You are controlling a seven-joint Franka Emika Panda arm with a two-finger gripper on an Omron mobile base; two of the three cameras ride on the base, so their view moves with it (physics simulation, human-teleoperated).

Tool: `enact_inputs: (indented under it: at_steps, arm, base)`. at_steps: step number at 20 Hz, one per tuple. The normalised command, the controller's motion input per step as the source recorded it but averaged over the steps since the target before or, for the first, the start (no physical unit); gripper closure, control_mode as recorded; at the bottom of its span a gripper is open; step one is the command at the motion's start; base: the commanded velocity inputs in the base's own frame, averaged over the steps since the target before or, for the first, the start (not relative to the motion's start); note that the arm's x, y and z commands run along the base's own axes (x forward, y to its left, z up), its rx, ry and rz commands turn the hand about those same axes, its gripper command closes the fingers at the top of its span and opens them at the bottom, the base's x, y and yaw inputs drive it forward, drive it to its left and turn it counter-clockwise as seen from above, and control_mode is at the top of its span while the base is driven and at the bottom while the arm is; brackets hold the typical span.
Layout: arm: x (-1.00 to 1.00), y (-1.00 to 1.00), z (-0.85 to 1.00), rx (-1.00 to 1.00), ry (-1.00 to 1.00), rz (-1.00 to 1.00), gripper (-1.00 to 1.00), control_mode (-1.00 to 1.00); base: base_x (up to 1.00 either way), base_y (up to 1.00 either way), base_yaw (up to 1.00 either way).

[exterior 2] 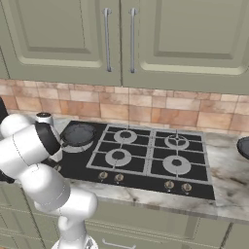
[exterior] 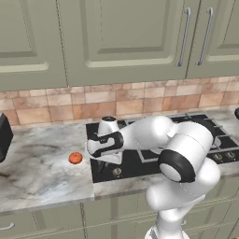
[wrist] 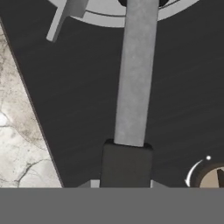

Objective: Place both pans onto different burners. Then place the squash and the chicken drumstick on different pans.

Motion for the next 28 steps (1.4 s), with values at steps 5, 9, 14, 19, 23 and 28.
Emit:
enact_inputs:
  at_steps: [5, 9, 14, 19, 23, 28]
  arm:
    - [0.0, 0.01, 0.0, 0.0, 0.0, 0.0, -1.0, -1.0]
    - [0.0, 0.0, 0.0, 0.0, 0.0, 0.0, -1.0, -1.0]
    - [0.0, 0.0, 0.0, 0.0, 0.0, 0.0, -1.0, -1.0]
    - [0.0, 0.0, 0.18, 0.0, 0.0, 0.0, -1.0, -1.0]
    - [0.0, 0.0, 0.4, 0.0, 0.0, 0.0, -1.0, -1.0]
    - [-0.04, 0.0, 0.35, 0.0, 0.0, 0.0, -1.0, -1.0]
  base:
    - [0.0, 0.0, 0.0]
    - [0.0, 0.0, 0.0]
    - [0.0, 0.0, 0.0]
    - [0.0, 0.0, 0.0]
    - [0.0, 0.0, 0.0]
    - [0.0, 0.0, 0.0]
